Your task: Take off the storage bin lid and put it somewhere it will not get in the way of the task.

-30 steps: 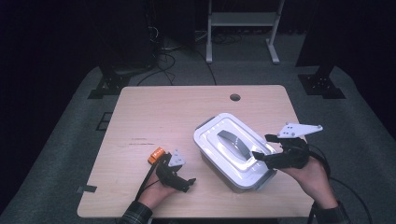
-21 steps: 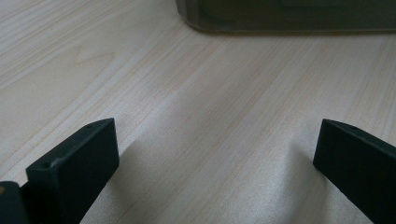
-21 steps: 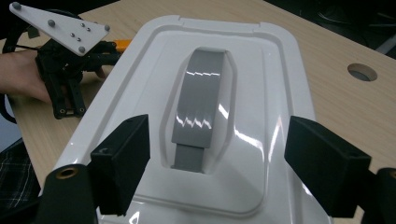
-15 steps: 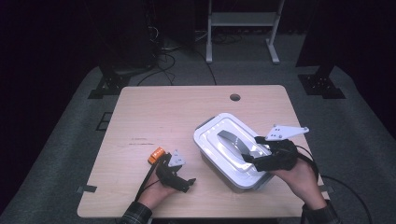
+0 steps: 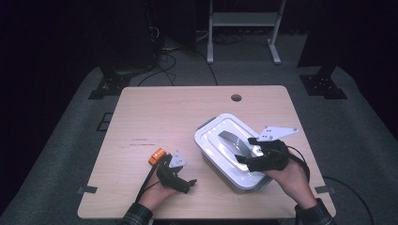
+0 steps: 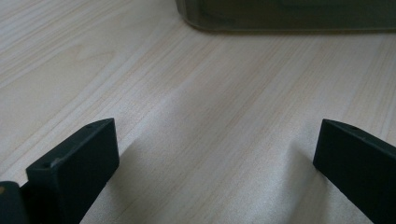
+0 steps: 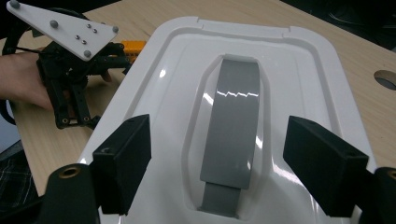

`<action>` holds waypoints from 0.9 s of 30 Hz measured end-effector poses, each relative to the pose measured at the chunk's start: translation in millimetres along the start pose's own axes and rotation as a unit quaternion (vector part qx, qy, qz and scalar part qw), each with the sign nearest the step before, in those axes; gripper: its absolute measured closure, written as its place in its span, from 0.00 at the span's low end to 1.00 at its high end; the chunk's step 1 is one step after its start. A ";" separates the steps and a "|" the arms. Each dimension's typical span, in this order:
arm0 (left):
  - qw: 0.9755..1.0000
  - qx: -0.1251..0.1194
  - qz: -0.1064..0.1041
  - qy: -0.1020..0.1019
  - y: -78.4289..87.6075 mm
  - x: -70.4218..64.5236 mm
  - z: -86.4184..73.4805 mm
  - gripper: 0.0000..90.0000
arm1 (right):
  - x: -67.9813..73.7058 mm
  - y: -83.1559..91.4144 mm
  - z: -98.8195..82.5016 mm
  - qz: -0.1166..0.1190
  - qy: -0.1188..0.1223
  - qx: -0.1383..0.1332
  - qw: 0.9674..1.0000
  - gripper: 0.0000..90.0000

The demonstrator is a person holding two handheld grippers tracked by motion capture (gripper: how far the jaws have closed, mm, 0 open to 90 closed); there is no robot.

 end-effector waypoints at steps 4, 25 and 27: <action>1.000 0.000 0.000 0.000 0.0 0.0 0.0 0.00 | -1.2 -2.7 0.8 -0.007 0.003 -0.005 1.000 0.32; 1.000 0.000 0.000 0.000 0.0 0.0 0.0 0.00 | -2.4 -11.2 1.3 -0.024 0.004 -0.001 1.000 0.64; 1.000 0.000 0.000 0.000 0.1 0.0 0.0 0.00 | -2.1 -11.6 0.6 -0.023 0.006 0.000 1.000 0.68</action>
Point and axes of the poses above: each handheld gripper's, and its own axes: y roughly backward along the jaws, z roughly out of its top, x roughly to its left, the point moved 3 cm from there along -y, roughly forward along the jaws, and after that the axes turned 10 degrees about -y, right-handed, at the moved point
